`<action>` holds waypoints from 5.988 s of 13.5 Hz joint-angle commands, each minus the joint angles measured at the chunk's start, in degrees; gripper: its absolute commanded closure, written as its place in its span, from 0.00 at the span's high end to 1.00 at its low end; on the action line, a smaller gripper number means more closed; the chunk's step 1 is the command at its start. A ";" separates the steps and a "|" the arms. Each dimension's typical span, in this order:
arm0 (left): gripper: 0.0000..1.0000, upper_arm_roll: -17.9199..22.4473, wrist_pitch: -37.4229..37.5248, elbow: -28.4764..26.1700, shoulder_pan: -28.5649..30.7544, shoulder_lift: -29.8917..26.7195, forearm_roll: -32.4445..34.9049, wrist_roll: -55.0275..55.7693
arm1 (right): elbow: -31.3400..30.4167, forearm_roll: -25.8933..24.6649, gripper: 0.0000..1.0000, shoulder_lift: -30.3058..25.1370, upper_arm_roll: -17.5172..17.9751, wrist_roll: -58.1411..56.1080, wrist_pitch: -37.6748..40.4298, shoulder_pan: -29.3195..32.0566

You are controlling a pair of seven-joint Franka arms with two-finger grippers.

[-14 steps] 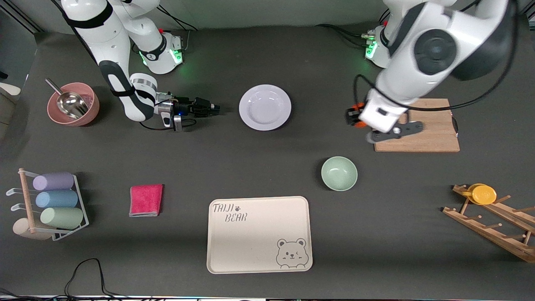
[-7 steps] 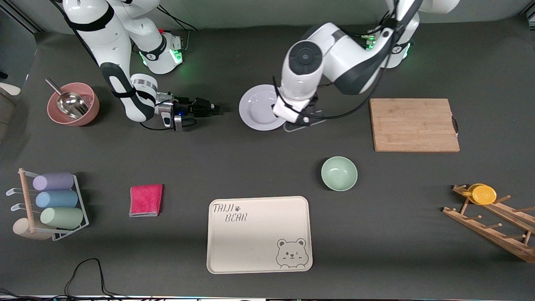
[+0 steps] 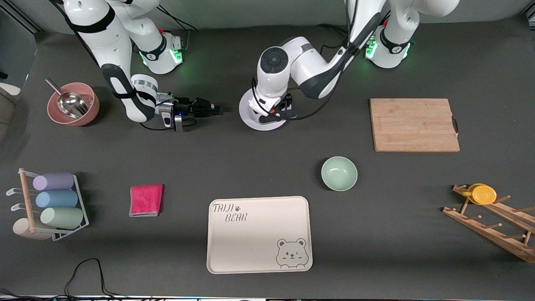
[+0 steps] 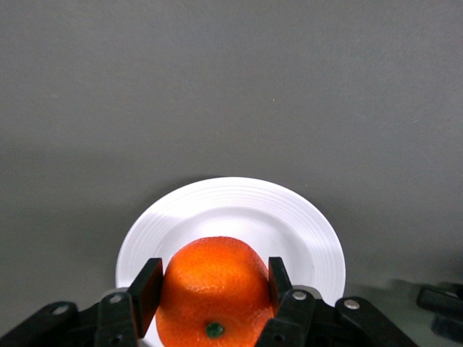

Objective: Place orange and plate with both arms
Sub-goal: 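Lower the orange onto the plate and open the left gripper, then withdraw the left gripper while the right gripper grips the plate rim, then lift the plate with the right gripper and carry it over the bear tray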

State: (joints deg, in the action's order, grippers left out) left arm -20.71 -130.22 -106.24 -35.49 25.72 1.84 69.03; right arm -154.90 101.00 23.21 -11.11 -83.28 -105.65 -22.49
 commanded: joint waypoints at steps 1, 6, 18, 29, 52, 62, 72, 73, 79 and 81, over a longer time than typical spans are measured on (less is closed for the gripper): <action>0.00 0.93 -4.06 -1.60 -2.30 1.43 3.25 4.09 | 1.00 0.69 0.42 1.84 -0.05 -1.71 0.44 0.08; 0.00 0.93 -5.65 -1.60 -4.41 4.16 4.49 6.90 | 0.91 0.69 0.42 1.84 -0.05 -1.79 0.44 0.08; 1.00 1.37 -2.59 -1.60 -3.62 2.68 4.84 9.64 | 1.17 1.30 0.42 2.71 0.39 -2.14 0.44 -0.36; 1.00 20.84 21.40 -1.34 13.43 -19.64 -3.94 -43.67 | 3.98 19.31 0.42 3.60 14.17 -3.11 -6.23 -1.15; 1.00 31.87 42.50 7.98 21.25 -23.70 1.42 -65.43 | 2.67 25.13 0.00 -10.97 20.43 -3.64 -9.93 1.31; 1.00 31.87 42.77 9.21 21.78 -23.35 1.33 -65.52 | 6.59 11.01 0.00 -22.79 20.34 20.33 -14.24 4.45; 1.00 31.96 42.69 9.38 21.87 -22.73 1.33 -64.90 | 51.93 -2.65 0.00 9.80 14.81 34.85 -13.88 9.13; 1.00 31.96 42.69 9.38 21.87 -22.55 1.33 -64.90 | 56.94 -4.65 0.00 12.88 14.46 37.20 -13.88 9.13; 1.00 31.96 42.77 9.38 21.87 -22.46 1.33 -64.99 | 84.12 -13.99 0.00 29.06 12.69 53.31 -13.62 10.36; 1.00 31.96 42.69 9.38 21.96 -22.46 1.42 -65.08 | 84.76 -13.72 0.00 30.49 12.69 52.61 -13.62 10.45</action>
State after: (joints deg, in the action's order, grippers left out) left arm 11.18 -88.65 -98.40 -13.58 2.54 3.06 4.14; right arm -75.19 88.22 49.81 1.26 -32.58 -120.27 -12.34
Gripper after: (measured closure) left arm 0.000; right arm 0.956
